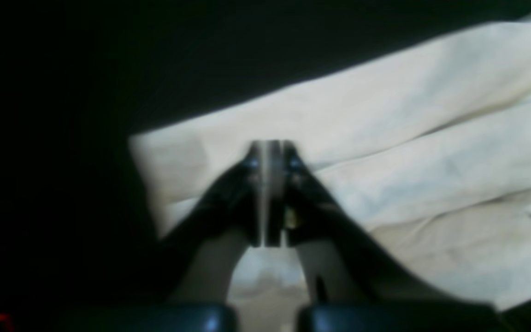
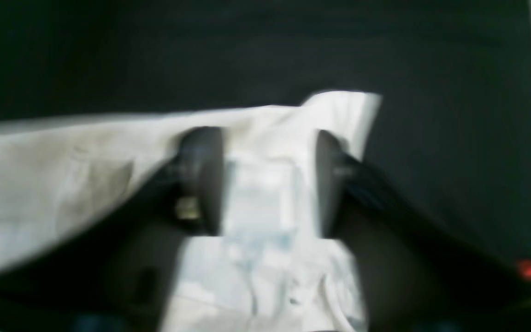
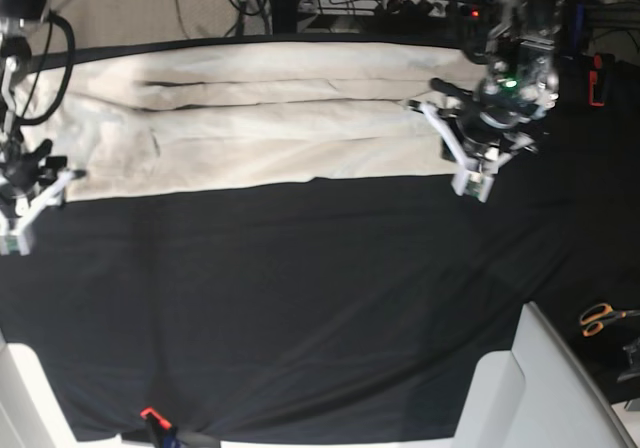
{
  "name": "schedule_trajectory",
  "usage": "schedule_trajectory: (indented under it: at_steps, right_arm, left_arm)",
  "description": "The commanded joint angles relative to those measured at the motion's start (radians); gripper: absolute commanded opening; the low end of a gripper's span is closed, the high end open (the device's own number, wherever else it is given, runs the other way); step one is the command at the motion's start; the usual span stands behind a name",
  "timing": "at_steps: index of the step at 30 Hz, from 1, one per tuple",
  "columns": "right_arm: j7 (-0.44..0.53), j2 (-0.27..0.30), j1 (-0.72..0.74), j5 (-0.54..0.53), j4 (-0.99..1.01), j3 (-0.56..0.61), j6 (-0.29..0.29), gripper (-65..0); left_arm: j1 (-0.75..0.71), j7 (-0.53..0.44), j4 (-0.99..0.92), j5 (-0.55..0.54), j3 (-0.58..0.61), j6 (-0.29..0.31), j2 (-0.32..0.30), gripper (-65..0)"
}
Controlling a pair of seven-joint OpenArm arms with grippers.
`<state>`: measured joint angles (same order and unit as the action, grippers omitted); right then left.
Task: Fold the T-shirt properly
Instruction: 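Lower the folded edge onto the shirt and open the right gripper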
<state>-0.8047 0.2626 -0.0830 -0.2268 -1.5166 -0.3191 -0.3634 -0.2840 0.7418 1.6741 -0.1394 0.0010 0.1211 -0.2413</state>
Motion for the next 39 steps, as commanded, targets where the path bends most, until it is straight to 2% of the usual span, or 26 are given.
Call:
schedule_trajectory:
  at_steps: [1, 2, 3, 7, 10, 14, 27, 31, 34, 39]
  right_arm:
    - [0.015, 0.013, 0.042, 0.005, 0.04, -0.01, -0.035, -55.1]
    - [0.015, 0.016, 0.07, 0.007, 0.097, -0.01, -0.065, -60.8]
    - [0.017, 0.03, 0.09, 0.007, 0.149, -0.01, -0.07, -62.3]
    - [0.067, 0.07, 0.144, 0.007, 0.299, -0.01, -0.072, -60.6]
    - [0.123, 0.105, 0.165, 0.007, 0.371, -0.005, -0.072, -60.5]
    - [0.143, 0.149, 0.223, 0.005, 0.495, -0.005, -0.072, -60.3]
    - [0.35, 0.221, 0.366, 0.005, 0.899, -0.001, -0.07, -60.2]
    - [0.411, 0.249, 0.371, 0.007, 0.947, -0.001, -0.069, -60.0]
    - [0.42, 0.275, 0.371, 0.007, 0.945, -0.001, -0.069, -60.0]
    - [0.413, 0.292, 0.355, 0.007, 0.81, -0.008, -0.069, -60.0]
  left_arm:
    - [0.012, -0.035, -0.019, 0.007, 0.001, -0.008, -0.014, -65.0]
    - [0.019, -0.054, -0.053, 0.007, 0.009, -0.008, -0.011, -65.0]
    - [0.022, -0.07, -0.079, 0.007, 0.009, -0.008, -0.008, -65.0]
    - [0.029, -0.124, -0.139, 0.007, 0.007, -0.008, -0.01, -65.0]
    - [0.03, -0.124, -0.151, 0.007, 0.006, -0.008, -0.016, -65.0]
    - [0.032, -0.124, -0.156, 0.007, 0.004, -0.008, -0.017, -65.0]
    - [0.033, -0.123, -0.203, 0.007, 0.003, -0.008, -0.031, -65.0]
    - [0.033, -0.123, -0.206, 0.007, 0.003, -0.008, -0.031, -65.0]
    - [0.035, -0.123, -0.202, 0.007, 0.003, -0.008, -0.031, -65.0]
    - [0.041, -0.121, -0.174, 0.007, 0.001, -0.008, -0.031, -65.0]
